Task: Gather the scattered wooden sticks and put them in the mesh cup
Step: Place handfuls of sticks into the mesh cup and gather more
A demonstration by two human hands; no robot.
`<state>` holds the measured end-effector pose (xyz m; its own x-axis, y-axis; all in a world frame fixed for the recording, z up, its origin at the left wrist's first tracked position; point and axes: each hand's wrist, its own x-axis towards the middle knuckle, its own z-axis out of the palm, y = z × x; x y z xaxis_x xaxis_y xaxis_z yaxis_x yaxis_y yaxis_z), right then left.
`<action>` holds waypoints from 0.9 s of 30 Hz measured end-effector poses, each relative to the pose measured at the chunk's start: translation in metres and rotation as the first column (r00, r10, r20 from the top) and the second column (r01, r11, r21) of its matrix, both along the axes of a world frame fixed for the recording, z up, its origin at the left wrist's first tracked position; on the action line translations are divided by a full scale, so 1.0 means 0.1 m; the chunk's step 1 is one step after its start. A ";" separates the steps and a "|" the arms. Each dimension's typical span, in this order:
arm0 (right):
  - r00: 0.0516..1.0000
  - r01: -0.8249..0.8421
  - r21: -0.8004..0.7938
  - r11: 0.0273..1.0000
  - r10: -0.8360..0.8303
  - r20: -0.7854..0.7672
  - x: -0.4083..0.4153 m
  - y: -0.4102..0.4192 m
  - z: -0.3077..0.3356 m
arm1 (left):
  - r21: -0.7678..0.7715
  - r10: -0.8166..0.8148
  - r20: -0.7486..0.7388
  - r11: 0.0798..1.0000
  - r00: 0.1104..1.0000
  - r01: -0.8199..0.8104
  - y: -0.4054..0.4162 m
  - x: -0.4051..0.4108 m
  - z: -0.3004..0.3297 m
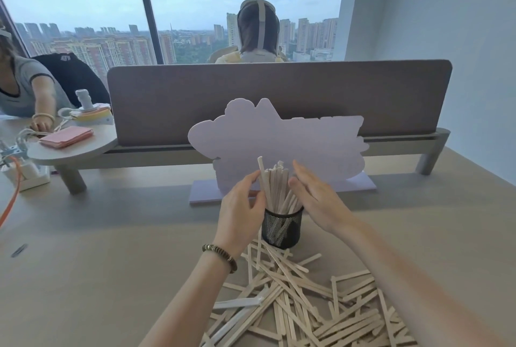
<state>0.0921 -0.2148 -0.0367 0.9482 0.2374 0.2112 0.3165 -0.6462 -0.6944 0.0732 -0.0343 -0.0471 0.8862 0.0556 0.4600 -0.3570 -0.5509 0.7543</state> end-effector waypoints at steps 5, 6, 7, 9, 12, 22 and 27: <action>0.996 0.083 0.248 0.965 -0.072 -0.051 -0.20 -0.16 0.13 | 0.094 -0.035 -0.151 0.994 0.988 0.050 0.18 -0.24 -0.07; 0.994 0.111 0.248 0.962 -0.103 -0.044 -0.27 -0.20 0.14 | 0.162 -0.075 -0.216 0.981 0.974 0.111 0.23 -0.32 -0.09; 0.991 0.134 0.214 0.968 -0.131 -0.030 -0.35 -0.25 0.12 | 0.238 -0.122 -0.296 0.951 0.947 0.196 0.28 -0.41 -0.10; 0.988 0.146 0.050 0.988 -0.142 -0.065 -0.49 -0.34 0.07 | 0.362 -0.206 -0.457 0.845 0.865 0.393 0.34 -0.59 -0.12; 0.968 -0.033 -0.277 0.960 -0.038 -0.249 -0.83 -0.44 0.01 | 0.484 -0.215 -0.601 0.668 0.770 0.565 0.37 -0.85 -0.12; 0.920 -0.264 -0.653 0.710 -0.018 -0.391 -1.73 -0.35 -0.13 | 0.601 -0.130 -0.528 0.641 0.839 0.477 0.39 -1.22 -0.16; 0.982 -0.176 -0.616 0.768 0.092 -0.166 -1.63 -0.38 -0.17 | 0.703 -0.003 -0.424 0.630 0.906 0.331 0.43 -1.24 -0.22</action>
